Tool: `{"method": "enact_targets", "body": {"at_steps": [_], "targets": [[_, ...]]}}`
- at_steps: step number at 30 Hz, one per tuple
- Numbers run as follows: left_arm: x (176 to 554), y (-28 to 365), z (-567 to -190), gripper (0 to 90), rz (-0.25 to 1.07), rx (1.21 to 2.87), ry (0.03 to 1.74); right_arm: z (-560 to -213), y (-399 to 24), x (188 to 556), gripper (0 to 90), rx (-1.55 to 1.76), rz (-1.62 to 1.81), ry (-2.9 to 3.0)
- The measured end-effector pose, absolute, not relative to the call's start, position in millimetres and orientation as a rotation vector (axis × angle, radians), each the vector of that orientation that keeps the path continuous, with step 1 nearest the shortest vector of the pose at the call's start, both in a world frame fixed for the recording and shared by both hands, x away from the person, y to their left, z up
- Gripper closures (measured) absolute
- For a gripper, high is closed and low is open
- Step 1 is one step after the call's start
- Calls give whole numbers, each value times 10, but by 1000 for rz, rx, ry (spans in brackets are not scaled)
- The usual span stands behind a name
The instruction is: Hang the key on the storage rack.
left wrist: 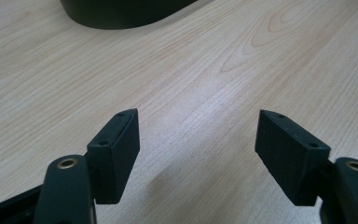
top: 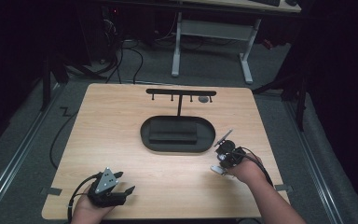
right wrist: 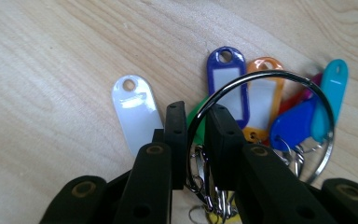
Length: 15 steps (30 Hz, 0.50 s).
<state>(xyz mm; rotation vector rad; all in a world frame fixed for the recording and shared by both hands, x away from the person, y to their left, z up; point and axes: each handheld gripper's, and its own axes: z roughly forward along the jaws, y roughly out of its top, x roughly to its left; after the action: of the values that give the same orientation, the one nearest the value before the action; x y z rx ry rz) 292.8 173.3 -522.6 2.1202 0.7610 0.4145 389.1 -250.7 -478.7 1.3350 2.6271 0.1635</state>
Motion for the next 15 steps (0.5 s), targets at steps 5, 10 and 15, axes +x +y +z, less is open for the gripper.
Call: {"method": "enact_targets", "body": {"at_steps": [5,10,15], "targets": [[2913,1754,-5228,312,418,2121,764,-4644,-2552,3805,799,1320,182,2634],[2916,1757,-5223,312,416,2121,767,-4476,-2597,3721,807,1288,191,2636],[2930,1741,-5228,312,412,2124,763,-4306,-2648,3662,837,1276,209,2617]]}}
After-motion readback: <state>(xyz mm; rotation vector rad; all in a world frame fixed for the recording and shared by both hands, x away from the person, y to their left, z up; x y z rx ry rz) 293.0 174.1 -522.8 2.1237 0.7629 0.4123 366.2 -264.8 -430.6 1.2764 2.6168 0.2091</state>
